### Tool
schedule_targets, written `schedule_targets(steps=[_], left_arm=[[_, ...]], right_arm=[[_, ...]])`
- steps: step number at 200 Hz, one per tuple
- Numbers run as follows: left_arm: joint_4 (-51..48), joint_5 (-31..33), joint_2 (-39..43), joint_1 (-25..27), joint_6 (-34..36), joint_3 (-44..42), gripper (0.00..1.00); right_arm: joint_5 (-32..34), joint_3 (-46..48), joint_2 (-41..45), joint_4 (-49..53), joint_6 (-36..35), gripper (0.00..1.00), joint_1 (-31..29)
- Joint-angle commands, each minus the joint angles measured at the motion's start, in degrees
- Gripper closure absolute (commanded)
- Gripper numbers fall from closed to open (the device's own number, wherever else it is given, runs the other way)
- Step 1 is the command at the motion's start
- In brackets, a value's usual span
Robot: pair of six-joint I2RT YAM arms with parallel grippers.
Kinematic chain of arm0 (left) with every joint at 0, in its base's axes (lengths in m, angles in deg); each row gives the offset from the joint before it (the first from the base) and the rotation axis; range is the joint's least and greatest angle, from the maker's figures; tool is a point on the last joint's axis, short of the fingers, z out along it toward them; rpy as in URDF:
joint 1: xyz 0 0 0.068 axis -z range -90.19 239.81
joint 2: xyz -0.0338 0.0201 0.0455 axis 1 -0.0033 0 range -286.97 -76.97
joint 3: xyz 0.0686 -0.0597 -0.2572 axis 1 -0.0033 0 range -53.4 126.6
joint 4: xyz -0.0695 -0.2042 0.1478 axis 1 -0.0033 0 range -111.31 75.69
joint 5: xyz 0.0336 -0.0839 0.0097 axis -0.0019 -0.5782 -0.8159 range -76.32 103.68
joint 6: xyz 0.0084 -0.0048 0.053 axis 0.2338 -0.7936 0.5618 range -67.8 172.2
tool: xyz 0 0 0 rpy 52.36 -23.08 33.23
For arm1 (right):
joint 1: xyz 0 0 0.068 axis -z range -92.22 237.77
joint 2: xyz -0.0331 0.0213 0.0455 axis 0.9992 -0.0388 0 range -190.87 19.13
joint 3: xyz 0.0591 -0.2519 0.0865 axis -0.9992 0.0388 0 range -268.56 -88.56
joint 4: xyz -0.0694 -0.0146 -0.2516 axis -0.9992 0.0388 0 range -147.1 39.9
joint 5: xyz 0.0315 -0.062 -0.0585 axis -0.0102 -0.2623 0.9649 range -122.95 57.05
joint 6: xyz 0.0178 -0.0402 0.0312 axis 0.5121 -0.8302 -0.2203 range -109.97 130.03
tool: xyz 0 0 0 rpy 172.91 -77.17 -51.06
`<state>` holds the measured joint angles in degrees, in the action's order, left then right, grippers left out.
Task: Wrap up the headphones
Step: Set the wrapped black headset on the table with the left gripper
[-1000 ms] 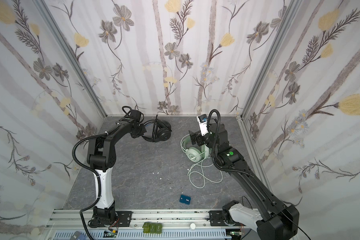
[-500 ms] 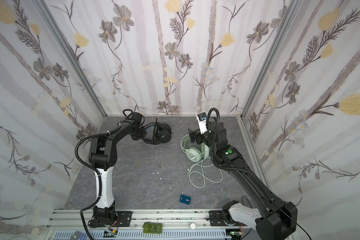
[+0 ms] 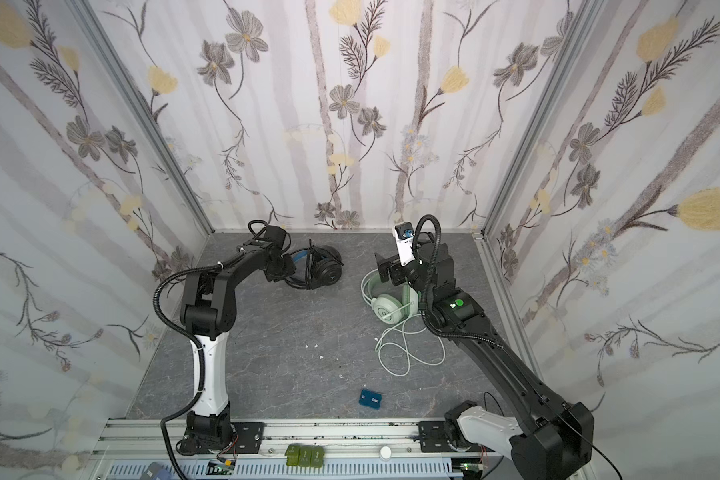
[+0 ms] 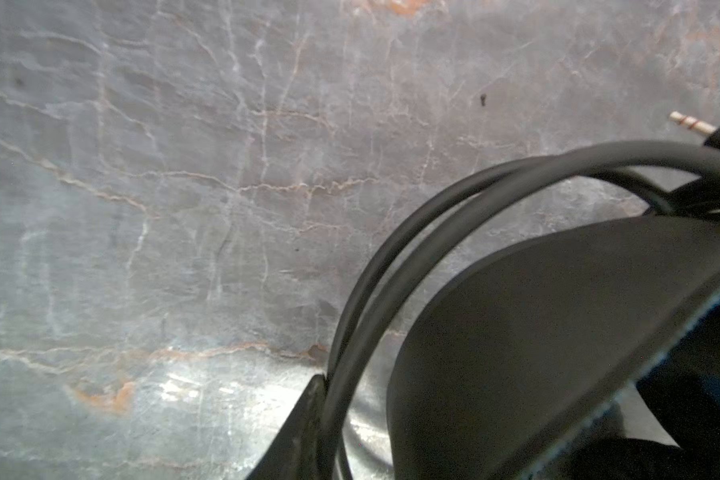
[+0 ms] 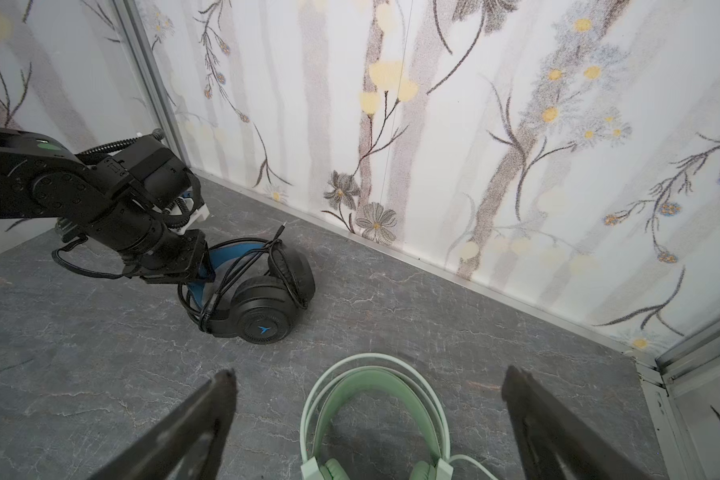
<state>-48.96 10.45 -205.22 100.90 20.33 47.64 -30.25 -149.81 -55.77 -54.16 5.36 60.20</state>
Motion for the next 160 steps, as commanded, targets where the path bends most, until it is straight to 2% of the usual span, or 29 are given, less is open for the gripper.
schedule_targets(steps=[1,27,45,83,114,160], left_arm=[[0.01,-0.23,0.5,-0.21,-0.75,0.42,0.53],[0.1,-1.47,1.05,-0.28,-0.96,0.02,0.3],[0.08,-2.04,1.41,-0.37,-1.03,-0.31,0.22],[0.55,-2.82,2.72,-0.72,-1.96,-1.09,0.16],[-0.47,-2.1,5.74,-1.49,-1.91,-2.73,0.14],[-7.43,5.01,17.47,0.32,4.88,-5.78,0.14]], right_arm=[[-1.2,0.24,0.48,-3.55,-0.47,0.0,-0.03],[-1.03,0.26,0.54,-3.64,-0.6,0.0,0.02],[-1.03,0.43,0.71,-3.82,-0.56,0.0,0.0],[-1.03,0.4,0.8,-3.77,-0.7,0.0,0.01],[-0.91,0.52,1.15,-3.58,-0.62,0.0,0.0],[1.53,0.02,-0.58,0.52,2.05,0.0,0.18]])
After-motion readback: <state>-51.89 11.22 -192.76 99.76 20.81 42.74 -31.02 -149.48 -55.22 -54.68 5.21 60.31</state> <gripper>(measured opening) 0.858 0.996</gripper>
